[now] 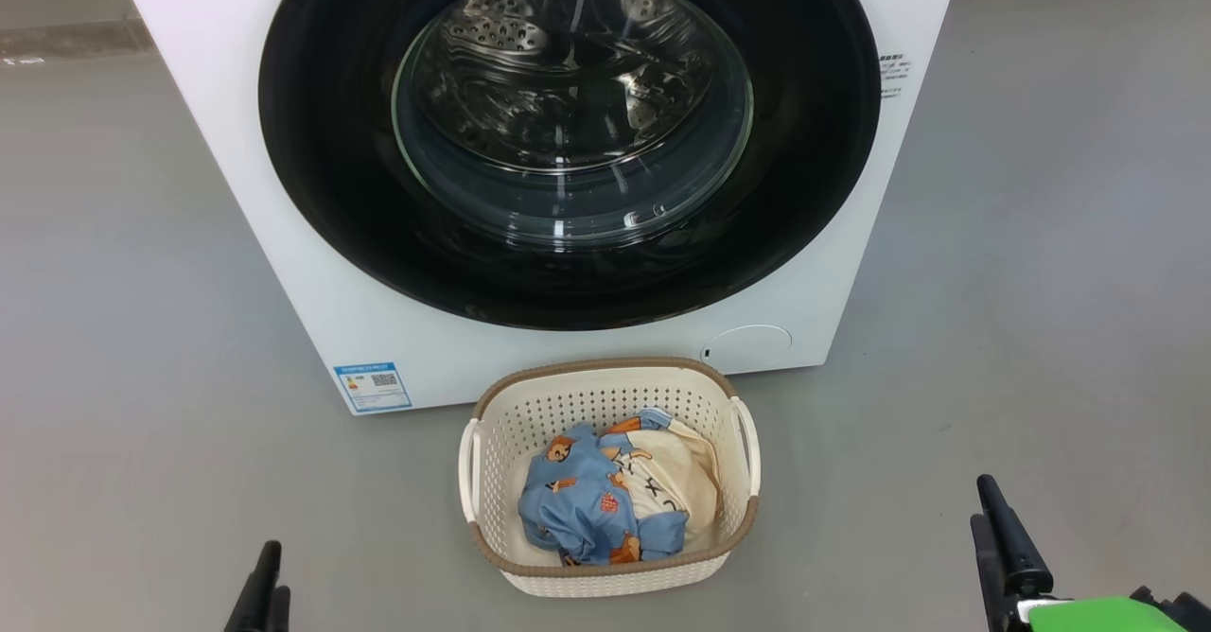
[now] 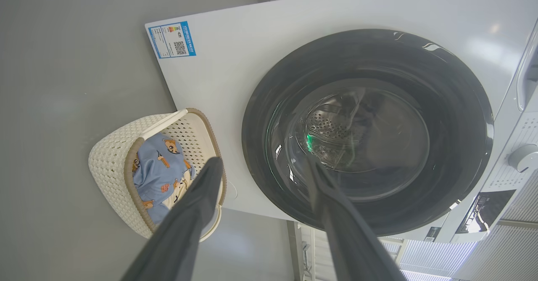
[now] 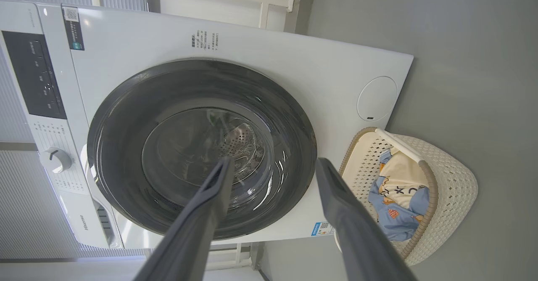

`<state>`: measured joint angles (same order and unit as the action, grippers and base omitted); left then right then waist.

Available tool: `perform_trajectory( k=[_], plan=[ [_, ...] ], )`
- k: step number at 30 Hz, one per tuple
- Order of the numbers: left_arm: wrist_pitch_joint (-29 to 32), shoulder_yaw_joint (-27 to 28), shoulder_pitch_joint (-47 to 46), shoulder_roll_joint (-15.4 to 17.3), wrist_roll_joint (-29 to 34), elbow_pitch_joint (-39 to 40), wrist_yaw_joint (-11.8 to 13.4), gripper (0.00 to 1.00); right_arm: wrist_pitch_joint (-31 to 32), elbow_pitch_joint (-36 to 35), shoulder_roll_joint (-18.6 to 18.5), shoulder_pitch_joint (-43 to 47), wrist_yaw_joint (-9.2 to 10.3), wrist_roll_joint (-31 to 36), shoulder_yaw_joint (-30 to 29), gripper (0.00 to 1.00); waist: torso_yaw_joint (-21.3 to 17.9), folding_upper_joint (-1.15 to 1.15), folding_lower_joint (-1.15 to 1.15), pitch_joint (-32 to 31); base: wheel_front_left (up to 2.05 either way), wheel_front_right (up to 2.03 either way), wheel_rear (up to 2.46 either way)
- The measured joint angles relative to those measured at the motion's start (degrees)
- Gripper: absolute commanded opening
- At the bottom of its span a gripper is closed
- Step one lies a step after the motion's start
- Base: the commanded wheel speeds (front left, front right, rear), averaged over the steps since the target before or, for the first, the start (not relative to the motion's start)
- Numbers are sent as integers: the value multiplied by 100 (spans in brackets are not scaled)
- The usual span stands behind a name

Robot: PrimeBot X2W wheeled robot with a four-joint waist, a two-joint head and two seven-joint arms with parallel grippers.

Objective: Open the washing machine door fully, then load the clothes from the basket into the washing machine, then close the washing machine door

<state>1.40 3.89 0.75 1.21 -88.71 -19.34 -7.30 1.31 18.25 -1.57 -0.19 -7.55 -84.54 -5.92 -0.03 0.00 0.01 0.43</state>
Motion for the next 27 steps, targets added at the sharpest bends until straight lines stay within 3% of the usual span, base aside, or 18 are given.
perform_trajectory(
  k=[20, 26, 27],
  plan=[
    [-326, 27, -1, 134, 1422, 229, -1, 100, -332, -513, -18, -160, 0, 1912, 258, 100, 4, 0, 0, -11, 0, 0, 0],
    [-416, 23, -1, 169, 1979, 315, -1, 100, -415, -655, -23, -246, 0, 2449, 346, 100, 3, 0, 0, -16, 0, 0, 0],
    [-452, 21, -1, 175, 2313, 360, -1, 100, -450, -699, -25, -246, 0, 2752, 364, 100, 5, 0, 0, -10, 0, 0, 0]
  ],
)
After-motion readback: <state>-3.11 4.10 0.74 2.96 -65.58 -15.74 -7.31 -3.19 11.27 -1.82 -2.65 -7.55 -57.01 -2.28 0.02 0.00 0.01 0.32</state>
